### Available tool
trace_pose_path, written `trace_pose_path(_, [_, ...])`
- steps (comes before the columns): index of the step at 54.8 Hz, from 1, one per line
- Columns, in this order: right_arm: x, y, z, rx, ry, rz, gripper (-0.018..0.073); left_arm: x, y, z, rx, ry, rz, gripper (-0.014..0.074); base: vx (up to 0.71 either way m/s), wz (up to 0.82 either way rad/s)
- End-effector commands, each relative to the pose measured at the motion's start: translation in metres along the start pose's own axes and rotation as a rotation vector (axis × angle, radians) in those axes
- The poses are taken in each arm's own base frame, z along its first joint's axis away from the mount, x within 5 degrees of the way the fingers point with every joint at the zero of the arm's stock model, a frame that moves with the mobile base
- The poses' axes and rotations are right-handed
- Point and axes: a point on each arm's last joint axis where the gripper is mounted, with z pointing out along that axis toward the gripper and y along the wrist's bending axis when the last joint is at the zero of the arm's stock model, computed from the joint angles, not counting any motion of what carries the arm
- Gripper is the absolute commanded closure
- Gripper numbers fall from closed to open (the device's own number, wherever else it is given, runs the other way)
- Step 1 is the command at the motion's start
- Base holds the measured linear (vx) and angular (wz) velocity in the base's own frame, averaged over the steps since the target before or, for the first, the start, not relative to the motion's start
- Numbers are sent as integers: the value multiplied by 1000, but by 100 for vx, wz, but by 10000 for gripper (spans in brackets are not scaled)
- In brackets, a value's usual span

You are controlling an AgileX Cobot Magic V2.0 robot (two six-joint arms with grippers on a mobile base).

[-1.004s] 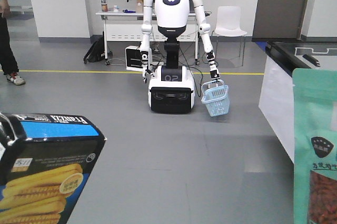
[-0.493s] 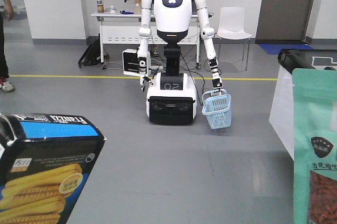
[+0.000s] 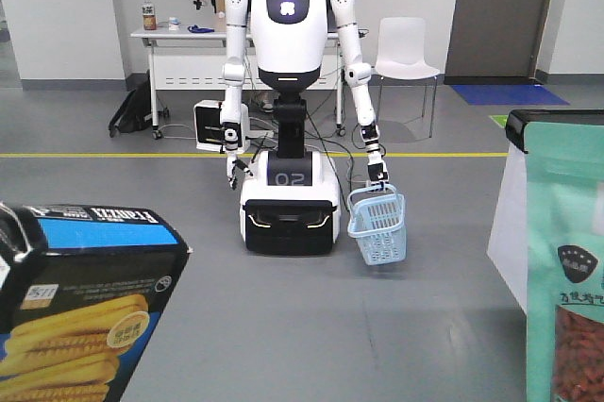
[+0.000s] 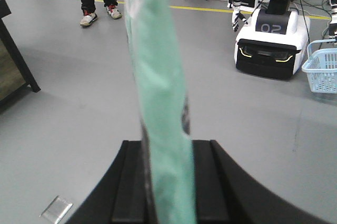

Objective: Pick snacks and fruit into basket
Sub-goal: 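Hold both items while the base drives to the robot holding the blue basket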

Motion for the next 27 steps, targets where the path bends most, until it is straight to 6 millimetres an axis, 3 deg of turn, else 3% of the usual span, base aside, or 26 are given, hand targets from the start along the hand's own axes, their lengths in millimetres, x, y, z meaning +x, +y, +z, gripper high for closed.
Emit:
trace_pose_path(1, [-16, 1, -6, 3, -116, -5, 566, -18, 2, -7, -6, -130, -1, 607, 54, -6])
trace_pose_path(27, [-16, 1, -6, 3, -116, -5, 566, -18, 1, -7, -6, -128, -1, 607, 54, -1])
